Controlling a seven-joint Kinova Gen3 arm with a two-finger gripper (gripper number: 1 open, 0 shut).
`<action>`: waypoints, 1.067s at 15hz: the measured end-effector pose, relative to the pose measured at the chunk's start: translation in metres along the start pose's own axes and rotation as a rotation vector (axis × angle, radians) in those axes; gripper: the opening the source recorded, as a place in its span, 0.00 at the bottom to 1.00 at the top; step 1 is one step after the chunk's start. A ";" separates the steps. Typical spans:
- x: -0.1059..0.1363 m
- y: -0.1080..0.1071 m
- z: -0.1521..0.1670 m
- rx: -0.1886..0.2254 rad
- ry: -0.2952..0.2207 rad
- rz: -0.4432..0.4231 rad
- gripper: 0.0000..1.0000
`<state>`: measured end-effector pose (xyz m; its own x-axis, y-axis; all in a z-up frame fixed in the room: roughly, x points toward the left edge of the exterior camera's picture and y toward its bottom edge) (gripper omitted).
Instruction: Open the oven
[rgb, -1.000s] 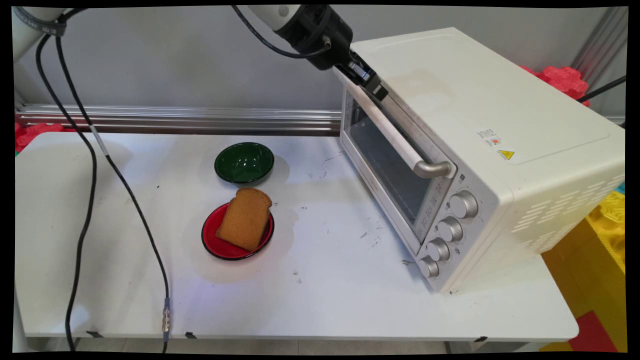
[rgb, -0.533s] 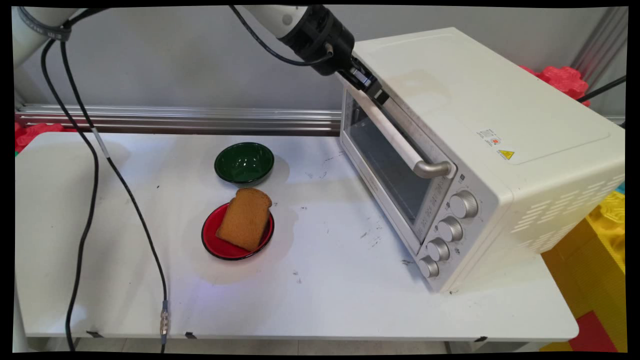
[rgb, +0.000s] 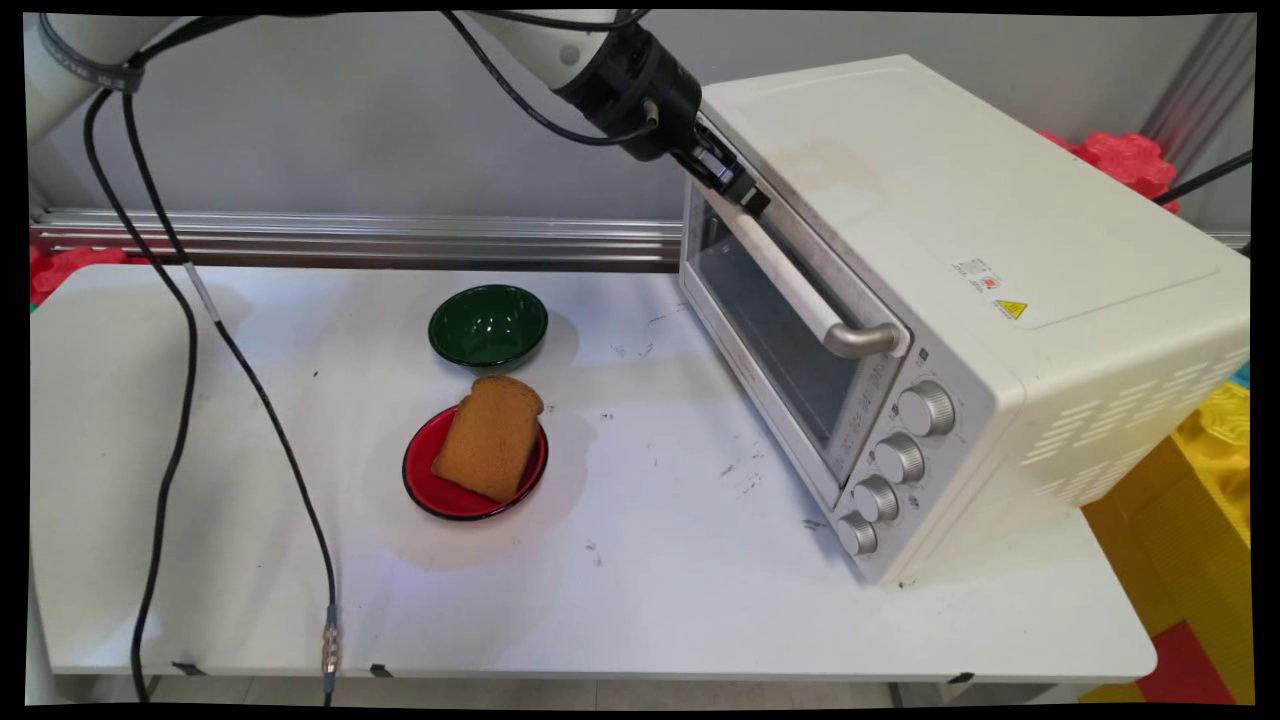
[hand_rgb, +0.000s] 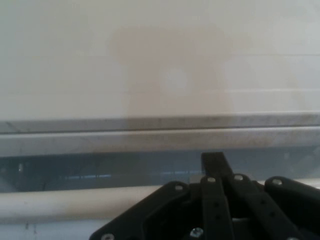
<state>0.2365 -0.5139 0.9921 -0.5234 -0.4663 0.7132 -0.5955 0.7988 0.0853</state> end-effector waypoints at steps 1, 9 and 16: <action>-0.001 -0.001 0.000 0.000 -0.001 0.001 0.00; -0.016 -0.002 -0.008 -0.010 -0.026 0.014 0.00; -0.037 -0.001 -0.019 -0.027 -0.064 0.010 0.00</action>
<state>0.2678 -0.4901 0.9784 -0.5676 -0.4814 0.6679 -0.5739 0.8130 0.0983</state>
